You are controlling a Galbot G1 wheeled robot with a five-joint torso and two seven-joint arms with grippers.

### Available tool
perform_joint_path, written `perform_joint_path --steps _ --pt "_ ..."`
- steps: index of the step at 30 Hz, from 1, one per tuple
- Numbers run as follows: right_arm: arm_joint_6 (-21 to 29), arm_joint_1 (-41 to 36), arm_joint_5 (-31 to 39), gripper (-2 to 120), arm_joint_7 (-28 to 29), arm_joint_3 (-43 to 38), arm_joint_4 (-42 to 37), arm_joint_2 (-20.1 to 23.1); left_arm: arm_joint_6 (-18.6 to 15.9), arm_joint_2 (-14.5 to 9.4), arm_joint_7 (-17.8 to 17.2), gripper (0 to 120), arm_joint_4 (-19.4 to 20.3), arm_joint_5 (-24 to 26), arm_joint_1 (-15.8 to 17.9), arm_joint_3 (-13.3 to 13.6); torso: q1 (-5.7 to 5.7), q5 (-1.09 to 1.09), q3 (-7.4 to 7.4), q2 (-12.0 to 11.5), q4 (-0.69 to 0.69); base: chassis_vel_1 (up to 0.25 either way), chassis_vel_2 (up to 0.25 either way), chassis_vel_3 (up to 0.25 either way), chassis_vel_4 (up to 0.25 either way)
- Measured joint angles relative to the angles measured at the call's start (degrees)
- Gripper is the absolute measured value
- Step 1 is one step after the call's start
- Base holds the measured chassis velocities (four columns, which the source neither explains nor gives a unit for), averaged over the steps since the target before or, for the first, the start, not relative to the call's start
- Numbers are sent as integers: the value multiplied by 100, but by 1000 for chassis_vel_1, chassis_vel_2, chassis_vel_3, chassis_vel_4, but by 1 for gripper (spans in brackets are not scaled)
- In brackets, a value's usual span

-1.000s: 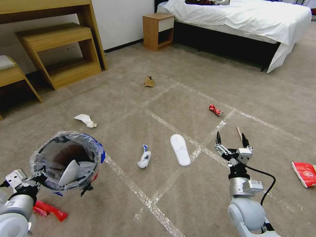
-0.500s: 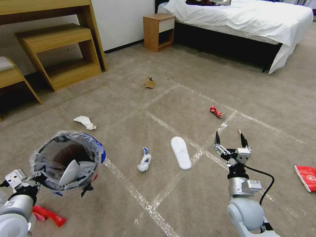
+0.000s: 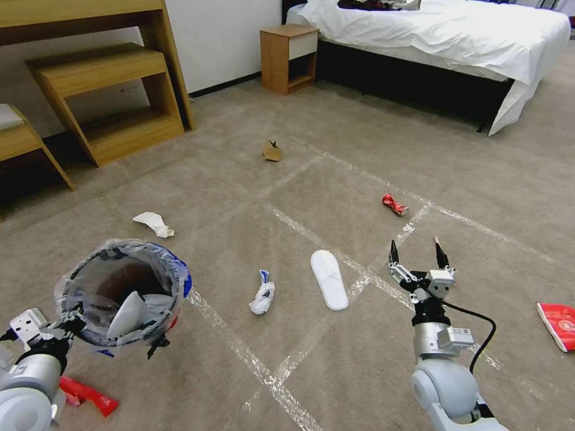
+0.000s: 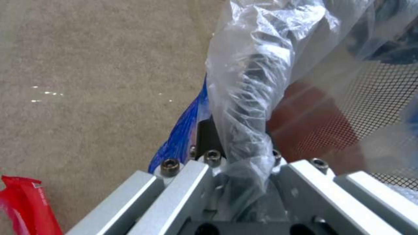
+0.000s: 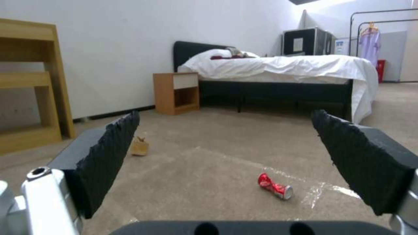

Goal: Pick up the trash bin and place the garbage on the floor into it.

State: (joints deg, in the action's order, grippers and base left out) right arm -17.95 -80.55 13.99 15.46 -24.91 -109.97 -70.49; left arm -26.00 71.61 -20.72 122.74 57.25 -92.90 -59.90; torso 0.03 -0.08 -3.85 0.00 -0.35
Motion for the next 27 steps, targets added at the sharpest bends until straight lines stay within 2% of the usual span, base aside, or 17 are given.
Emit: perform_joint_path --steps 9,27 --pt "33 31 -16 100 -8 68 33 0 11 -11 0 1 -56 7 26 -3 0 0 0 0 0 -4 1 6 -4" --pt "57 110 9 100 20 129 60 28 34 37 5 1 -59 -19 7 17 0 0 0 0 -1 -72 69 76 -74"
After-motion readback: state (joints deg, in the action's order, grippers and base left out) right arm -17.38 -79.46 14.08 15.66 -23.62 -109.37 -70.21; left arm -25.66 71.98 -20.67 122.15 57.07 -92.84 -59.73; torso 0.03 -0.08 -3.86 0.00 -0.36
